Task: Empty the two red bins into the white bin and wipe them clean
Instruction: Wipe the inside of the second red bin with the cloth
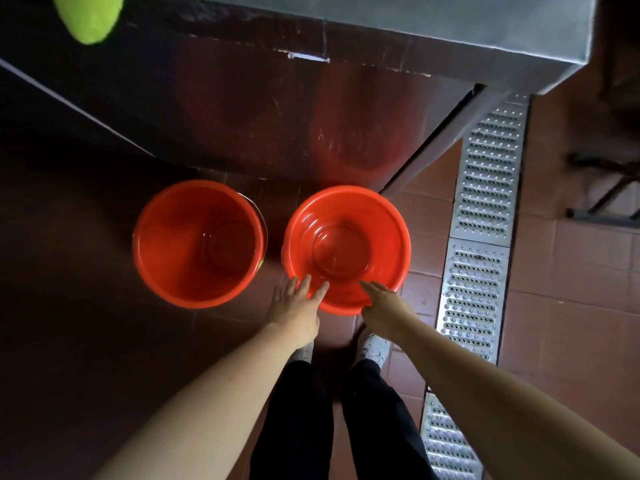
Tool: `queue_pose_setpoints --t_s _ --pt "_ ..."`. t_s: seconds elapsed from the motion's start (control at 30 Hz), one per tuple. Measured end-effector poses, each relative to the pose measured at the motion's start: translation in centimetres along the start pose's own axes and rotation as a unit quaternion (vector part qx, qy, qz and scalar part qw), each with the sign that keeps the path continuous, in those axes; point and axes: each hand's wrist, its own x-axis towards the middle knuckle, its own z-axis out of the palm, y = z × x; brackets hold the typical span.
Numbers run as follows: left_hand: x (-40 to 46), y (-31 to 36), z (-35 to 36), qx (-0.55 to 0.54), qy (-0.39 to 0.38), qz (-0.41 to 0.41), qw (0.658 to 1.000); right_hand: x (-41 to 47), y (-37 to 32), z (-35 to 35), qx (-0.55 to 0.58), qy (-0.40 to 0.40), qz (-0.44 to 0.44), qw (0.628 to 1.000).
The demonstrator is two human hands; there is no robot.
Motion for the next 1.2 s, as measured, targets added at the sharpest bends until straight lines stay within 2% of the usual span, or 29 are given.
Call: queue_pose_setpoints --t_s 0.23,0.4,0.7,0.8,0.93,1.03,1.1,1.2 --pt "-1.9 -4.4 -1.0 -0.046 0.123 -0.067 0.989 0.3 -6.6 0.0 -0.063 0.023 -0.046 0.997" --pt "-4.1 -11.7 -0.1 -0.055 0.11 -0.083 0.989 1.0 -12.7 2.4 -0.045 0.038 -0.044 0.997" --pt "-8.6 -31.0 -0.2 -0.039 0.096 -0.072 0.992 3.0 -25.6 9.1 -0.008 0.055 0.004 0.998" --pt "-8.6 -36.0 -0.1 -0.065 0.108 -0.107 0.986 5.2 -28.2 10.4 0.009 0.065 0.005 0.998" --pt "-6.1 -39.2 1.5 -0.126 0.115 -0.163 0.972 8.9 -28.8 11.6 0.091 0.085 0.024 0.992" --pt "-3.0 -40.4 3.1 -0.275 0.111 -0.201 0.934 12.8 -28.0 12.6 0.142 0.108 0.034 0.983" --pt "-1.0 -40.8 4.4 -0.396 0.126 -0.229 0.88 15.4 -27.1 13.4 0.202 0.136 0.032 0.969" --pt "1.4 -41.3 5.7 -0.555 0.141 -0.262 0.777 18.4 -26.0 14.0 0.329 0.16 0.017 0.93"
